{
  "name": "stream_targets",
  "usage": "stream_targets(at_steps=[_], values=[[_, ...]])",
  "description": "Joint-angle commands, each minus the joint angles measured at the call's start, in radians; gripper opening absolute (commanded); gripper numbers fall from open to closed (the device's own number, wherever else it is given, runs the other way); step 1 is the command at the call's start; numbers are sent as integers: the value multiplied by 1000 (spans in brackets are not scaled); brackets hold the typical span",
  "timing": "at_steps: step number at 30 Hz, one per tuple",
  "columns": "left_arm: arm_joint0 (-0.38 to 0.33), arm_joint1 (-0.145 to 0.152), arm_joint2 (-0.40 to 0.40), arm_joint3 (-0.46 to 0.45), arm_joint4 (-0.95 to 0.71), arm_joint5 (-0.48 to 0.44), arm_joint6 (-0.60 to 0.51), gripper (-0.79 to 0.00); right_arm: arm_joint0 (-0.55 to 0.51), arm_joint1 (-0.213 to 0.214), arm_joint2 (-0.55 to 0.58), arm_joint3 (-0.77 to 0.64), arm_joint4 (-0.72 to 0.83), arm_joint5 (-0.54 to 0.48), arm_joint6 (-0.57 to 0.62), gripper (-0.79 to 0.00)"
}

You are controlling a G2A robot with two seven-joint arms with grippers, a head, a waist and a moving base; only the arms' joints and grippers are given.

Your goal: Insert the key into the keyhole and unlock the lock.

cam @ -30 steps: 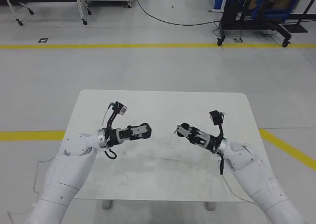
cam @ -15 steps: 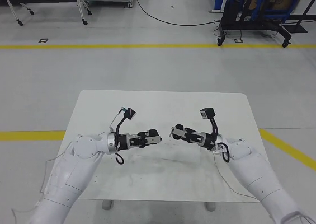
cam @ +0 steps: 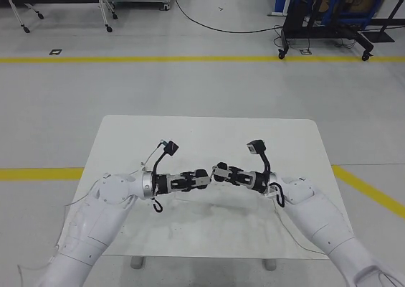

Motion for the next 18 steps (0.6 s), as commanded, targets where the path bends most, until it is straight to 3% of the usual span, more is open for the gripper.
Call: stream_targets(at_steps=[1,11,18], values=[[-2,-1,10,1,10,4,4,-462,5,-2,-4,6,2,-1,1,-785],[-10,1,28,4,23,4,21,-573,16,-9,-13,23,12,-6,9,-785],[-12,4,25,7,15,8,36,-557,18,-11,-11,33,18,-11,17,-785]])
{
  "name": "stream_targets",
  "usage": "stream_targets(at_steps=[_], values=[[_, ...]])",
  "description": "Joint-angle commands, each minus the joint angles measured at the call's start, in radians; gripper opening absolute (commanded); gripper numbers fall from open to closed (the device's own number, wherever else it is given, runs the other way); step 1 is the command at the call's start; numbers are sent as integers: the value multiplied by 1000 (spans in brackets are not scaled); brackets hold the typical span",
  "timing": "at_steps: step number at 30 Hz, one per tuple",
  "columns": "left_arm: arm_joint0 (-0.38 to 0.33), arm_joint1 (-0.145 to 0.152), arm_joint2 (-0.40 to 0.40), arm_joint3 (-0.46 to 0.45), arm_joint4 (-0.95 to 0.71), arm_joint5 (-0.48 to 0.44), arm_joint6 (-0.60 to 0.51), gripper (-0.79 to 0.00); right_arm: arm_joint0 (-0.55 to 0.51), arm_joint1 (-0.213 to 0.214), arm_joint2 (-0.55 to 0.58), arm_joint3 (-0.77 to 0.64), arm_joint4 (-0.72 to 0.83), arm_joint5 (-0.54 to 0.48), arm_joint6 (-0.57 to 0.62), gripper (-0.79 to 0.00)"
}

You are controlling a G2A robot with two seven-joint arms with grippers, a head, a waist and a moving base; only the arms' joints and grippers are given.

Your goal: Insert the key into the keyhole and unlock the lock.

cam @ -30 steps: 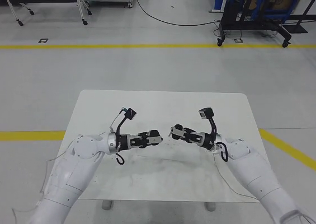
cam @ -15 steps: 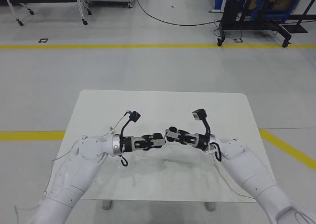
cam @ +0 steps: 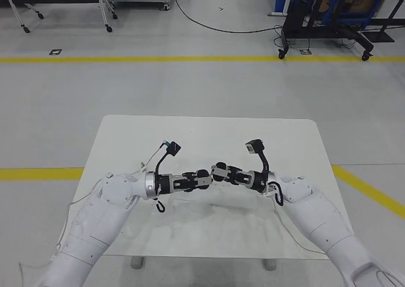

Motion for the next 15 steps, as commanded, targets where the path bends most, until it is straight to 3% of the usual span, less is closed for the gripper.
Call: stream_targets(at_steps=[1,6,9,15], values=[[-1,1,0,1,-1,2,5,-560,0,0,1,1,2,-2,3,-785],[-3,2,3,2,2,9,10,-634,0,0,2,2,8,-3,13,-785],[-3,3,7,3,3,11,12,-754,1,-1,2,3,11,-3,19,-785],[-7,3,18,5,15,16,19,-727,2,-2,1,0,9,-2,28,-785]])
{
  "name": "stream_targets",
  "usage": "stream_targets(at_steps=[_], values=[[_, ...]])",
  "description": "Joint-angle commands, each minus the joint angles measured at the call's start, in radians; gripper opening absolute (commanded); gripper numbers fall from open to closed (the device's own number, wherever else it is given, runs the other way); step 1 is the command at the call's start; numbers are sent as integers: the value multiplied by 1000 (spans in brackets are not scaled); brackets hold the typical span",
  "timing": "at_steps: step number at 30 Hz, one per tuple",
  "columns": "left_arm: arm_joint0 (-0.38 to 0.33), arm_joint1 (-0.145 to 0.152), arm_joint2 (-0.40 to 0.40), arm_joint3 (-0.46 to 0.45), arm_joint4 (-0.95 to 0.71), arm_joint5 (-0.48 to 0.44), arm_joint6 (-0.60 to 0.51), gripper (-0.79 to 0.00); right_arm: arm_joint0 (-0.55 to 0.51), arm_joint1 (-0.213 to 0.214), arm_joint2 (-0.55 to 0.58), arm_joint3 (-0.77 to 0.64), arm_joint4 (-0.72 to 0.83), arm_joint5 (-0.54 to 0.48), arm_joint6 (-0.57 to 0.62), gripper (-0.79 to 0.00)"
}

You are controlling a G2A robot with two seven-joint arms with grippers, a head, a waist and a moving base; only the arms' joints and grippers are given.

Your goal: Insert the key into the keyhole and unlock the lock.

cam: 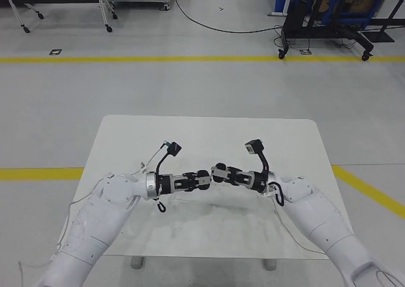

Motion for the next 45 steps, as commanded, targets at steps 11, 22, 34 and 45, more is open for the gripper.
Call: stream_targets(at_steps=[11,22,34,45], values=[[-5,3,1,5,0,3,20,-785,-1,-1,0,2,-6,-3,8,-785],[-8,6,-2,9,2,10,46,-785,2,-1,-2,10,3,-3,27,-785],[-16,8,-8,25,-149,28,-26,-785,9,15,25,5,1,5,35,-379],[-45,11,9,51,-152,68,-117,-785,-9,47,42,-44,-31,19,49,-505]])
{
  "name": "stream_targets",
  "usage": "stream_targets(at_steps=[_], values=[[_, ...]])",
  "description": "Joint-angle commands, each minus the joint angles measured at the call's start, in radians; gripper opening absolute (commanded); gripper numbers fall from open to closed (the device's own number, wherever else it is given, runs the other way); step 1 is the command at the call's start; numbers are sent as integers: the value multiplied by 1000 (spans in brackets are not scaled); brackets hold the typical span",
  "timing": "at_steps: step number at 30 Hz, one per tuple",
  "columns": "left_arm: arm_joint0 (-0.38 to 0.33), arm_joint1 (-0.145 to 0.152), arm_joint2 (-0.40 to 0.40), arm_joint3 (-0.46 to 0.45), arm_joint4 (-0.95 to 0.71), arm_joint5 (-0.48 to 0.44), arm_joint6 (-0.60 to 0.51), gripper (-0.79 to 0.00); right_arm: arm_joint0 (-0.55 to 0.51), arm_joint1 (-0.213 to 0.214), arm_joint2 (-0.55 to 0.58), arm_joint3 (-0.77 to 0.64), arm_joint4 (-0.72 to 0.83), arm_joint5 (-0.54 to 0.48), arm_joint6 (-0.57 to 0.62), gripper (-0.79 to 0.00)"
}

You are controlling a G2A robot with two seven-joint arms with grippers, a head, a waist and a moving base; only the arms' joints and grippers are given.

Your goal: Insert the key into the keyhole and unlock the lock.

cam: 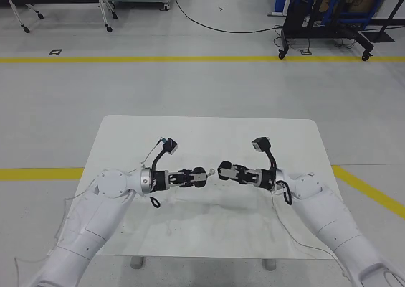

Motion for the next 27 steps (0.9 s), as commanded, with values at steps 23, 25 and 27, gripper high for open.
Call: stream_targets(at_steps=[23,25,27], values=[[-20,-3,47,14,64,-3,6,-785,46,5,-93,35,23,26,26,-785],[-21,-2,48,13,69,-2,7,-785,48,6,-98,37,23,23,23,-785],[-22,-1,46,15,73,-2,12,-785,48,7,-100,38,24,15,15,-785]])
